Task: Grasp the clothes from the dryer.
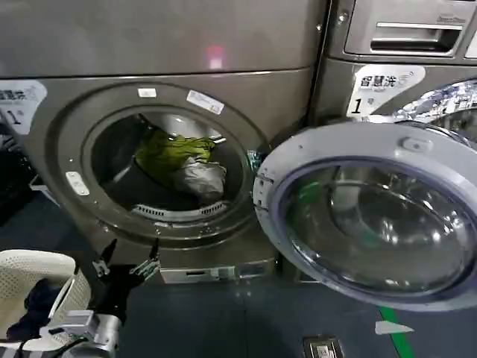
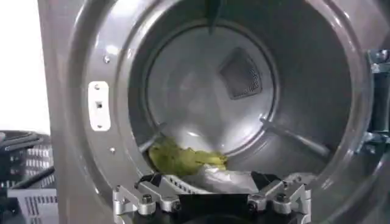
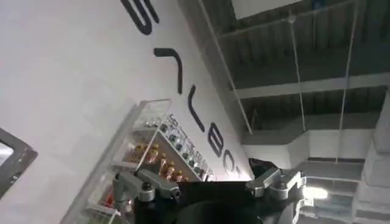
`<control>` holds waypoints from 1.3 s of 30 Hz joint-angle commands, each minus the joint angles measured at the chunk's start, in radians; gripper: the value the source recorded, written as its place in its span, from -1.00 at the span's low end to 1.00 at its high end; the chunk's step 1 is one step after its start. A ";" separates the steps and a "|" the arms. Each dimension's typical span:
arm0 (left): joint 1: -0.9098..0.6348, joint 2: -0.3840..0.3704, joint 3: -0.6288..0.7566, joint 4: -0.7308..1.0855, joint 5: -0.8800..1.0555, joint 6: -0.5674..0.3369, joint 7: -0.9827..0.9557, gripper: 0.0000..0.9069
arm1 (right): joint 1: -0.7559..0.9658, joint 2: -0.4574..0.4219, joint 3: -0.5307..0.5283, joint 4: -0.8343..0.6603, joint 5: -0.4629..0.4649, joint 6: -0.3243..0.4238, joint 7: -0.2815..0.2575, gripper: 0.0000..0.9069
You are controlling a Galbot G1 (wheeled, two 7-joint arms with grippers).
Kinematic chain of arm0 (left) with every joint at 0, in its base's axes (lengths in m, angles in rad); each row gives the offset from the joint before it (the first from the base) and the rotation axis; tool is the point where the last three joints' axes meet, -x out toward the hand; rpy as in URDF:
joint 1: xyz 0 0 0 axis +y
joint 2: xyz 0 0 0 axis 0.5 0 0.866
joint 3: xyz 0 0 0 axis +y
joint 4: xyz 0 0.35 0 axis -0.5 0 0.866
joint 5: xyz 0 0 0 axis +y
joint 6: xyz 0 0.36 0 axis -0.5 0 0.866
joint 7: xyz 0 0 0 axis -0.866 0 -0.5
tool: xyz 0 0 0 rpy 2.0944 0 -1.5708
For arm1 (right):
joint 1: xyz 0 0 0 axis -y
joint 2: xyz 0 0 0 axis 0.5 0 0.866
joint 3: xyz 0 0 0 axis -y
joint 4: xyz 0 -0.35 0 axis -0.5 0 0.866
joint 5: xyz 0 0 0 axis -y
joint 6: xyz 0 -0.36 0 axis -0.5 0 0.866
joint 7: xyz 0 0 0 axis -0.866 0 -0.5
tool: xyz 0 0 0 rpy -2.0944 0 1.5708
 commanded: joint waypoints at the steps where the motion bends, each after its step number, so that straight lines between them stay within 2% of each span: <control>1: 0.000 -0.001 -0.002 0.001 0.000 0.000 0.000 1.00 | 0.001 0.002 -0.002 0.000 0.000 0.001 0.000 1.00; 22: 0.002 0.002 -0.001 0.000 0.001 -0.002 0.006 1.00 | 0.003 0.013 -0.005 0.003 0.002 0.009 -0.010 1.00; 28: -0.011 0.014 0.006 0.008 -0.014 -0.016 0.011 1.00 | -0.009 0.009 0.005 0.011 0.022 0.006 0.001 1.00; 34: -0.124 0.054 0.011 0.062 -0.082 -0.011 0.013 1.00 | -0.043 0.021 0.033 0.034 0.023 -0.007 0.019 1.00; 39: -0.319 0.112 0.034 0.208 -0.199 -0.020 0.001 1.00 | -0.081 0.022 0.078 0.039 0.024 -0.024 0.038 1.00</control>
